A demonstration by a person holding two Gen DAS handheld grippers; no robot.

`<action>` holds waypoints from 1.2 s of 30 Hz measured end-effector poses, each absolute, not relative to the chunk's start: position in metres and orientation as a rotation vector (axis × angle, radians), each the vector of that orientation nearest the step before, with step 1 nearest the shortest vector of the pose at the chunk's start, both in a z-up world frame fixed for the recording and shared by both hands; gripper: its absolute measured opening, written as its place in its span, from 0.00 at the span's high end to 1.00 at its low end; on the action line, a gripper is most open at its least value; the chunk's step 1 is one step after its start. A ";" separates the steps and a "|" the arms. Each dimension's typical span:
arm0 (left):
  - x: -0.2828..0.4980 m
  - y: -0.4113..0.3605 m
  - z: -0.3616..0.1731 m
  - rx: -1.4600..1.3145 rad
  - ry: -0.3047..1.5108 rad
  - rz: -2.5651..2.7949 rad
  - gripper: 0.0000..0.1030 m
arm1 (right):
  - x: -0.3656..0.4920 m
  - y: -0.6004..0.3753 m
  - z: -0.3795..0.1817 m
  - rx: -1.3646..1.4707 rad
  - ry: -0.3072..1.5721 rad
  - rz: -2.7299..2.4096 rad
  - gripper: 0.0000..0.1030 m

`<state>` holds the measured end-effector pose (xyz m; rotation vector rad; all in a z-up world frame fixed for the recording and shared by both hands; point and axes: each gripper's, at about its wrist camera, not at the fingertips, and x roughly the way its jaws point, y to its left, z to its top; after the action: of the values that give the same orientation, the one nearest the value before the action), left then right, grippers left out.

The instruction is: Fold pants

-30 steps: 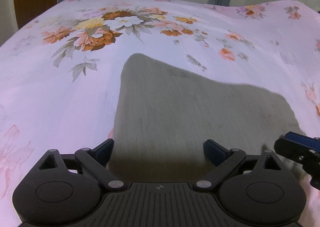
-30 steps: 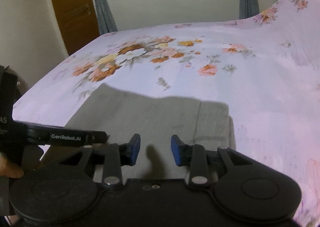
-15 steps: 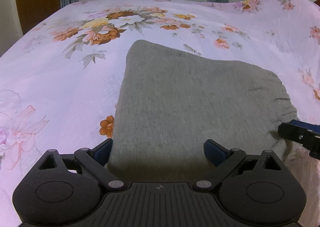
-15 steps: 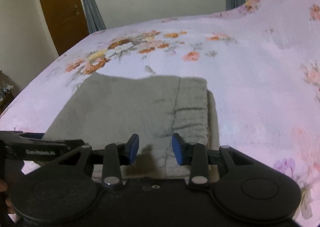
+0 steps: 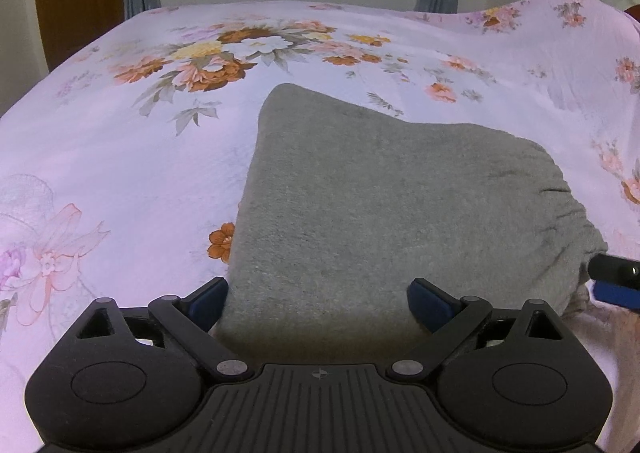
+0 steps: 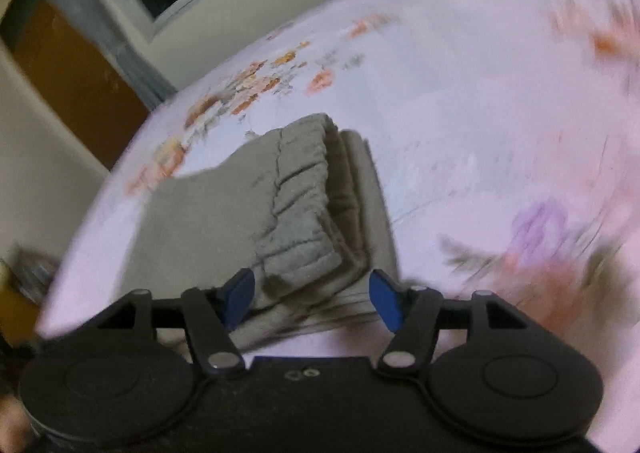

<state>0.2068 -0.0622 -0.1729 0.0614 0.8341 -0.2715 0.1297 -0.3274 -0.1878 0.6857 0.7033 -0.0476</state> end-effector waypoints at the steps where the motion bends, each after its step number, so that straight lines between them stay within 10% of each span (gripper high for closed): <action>1: 0.207 -0.062 -0.173 0.060 0.834 -0.271 0.07 | 0.134 -0.329 -0.191 0.710 0.708 -0.049 0.38; 13: 0.206 -0.061 -0.172 0.033 0.816 -0.276 0.07 | 0.145 -0.314 -0.176 0.614 0.610 -0.019 0.59; 36: 0.208 -0.089 -0.175 0.127 0.807 -0.317 0.07 | 0.152 -0.290 -0.144 0.281 0.583 -0.085 0.52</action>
<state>0.2077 -0.0892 -0.1753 0.1268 0.8072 -0.3174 0.1520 -0.2897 -0.1443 0.2809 0.5833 -0.0845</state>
